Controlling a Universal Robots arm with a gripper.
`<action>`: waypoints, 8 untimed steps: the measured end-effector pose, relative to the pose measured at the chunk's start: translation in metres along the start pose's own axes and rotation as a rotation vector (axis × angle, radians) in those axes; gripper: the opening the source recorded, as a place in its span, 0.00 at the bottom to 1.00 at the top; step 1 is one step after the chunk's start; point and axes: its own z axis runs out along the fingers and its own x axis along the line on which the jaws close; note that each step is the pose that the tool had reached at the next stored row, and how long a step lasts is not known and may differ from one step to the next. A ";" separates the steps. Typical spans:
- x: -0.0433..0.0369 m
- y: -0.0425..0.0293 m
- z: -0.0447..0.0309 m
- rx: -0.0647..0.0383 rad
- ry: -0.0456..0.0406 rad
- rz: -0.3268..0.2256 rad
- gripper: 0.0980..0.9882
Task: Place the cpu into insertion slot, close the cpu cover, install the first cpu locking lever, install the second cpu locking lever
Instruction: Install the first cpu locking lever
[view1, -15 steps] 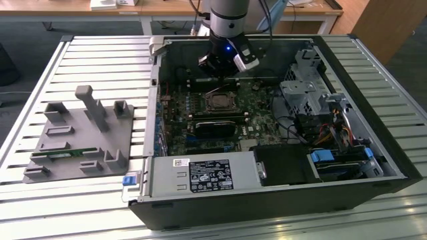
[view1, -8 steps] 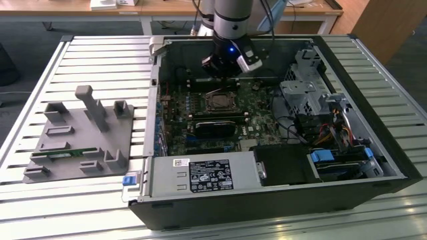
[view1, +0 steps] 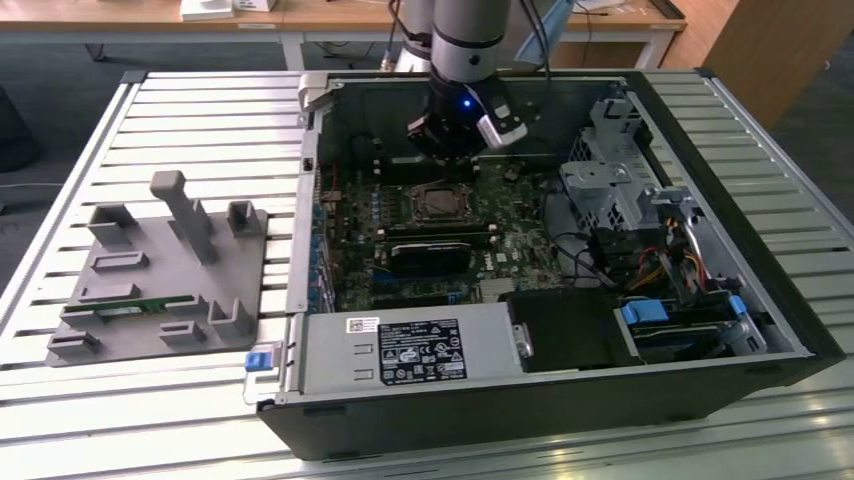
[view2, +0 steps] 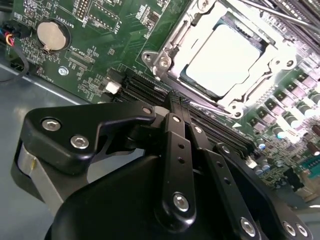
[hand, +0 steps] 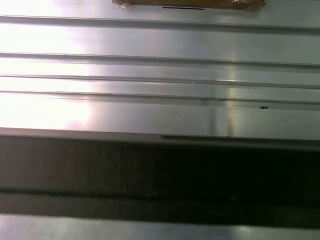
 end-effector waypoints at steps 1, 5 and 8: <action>-0.0004 -0.0001 0.0011 0.000 0.0000 0.000 0.01; -0.0020 -0.0004 0.0052 0.000 0.0000 0.000 0.01; -0.0029 -0.0006 0.0075 0.000 0.0000 0.000 0.01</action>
